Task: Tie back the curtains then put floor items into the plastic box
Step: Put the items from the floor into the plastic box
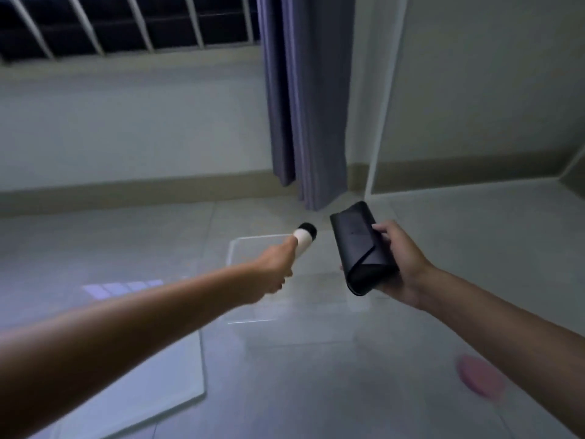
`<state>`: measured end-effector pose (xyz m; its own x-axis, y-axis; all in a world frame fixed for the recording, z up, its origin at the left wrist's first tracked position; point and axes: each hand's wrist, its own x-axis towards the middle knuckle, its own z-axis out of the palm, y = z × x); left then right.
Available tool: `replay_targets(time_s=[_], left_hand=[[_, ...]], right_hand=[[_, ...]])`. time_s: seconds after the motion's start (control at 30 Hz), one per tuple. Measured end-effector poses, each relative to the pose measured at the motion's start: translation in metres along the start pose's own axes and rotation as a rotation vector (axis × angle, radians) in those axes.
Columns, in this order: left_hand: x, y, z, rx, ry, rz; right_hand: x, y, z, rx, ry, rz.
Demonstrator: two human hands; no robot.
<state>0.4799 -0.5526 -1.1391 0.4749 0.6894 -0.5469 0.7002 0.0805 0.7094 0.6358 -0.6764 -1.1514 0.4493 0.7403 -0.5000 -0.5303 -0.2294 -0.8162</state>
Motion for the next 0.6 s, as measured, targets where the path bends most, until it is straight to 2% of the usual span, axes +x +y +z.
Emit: replay_targets(time_s=[0.07,0.17,0.33,0.47,0.6], left_hand=[[0.007,-0.015,-0.002,-0.018,0.001,-0.063],[0.020,-0.032,-0.005,-0.069,-0.045,-0.130],[0.042,-0.045,0.000,-0.068,0.012,-0.164],[0.060,-0.048,0.007,0.001,0.034,-0.157],[0.075,-0.055,0.015,-0.010,0.008,-0.167]], right_hand=[[0.009,0.005,0.008,-0.018,-0.045,0.030],[0.018,0.015,0.018,-0.176,-0.093,0.048],[0.038,0.036,0.025,-0.525,0.123,0.011],[0.055,0.045,0.030,-0.655,0.239,0.072],[0.076,0.056,0.034,-0.779,0.293,0.057]])
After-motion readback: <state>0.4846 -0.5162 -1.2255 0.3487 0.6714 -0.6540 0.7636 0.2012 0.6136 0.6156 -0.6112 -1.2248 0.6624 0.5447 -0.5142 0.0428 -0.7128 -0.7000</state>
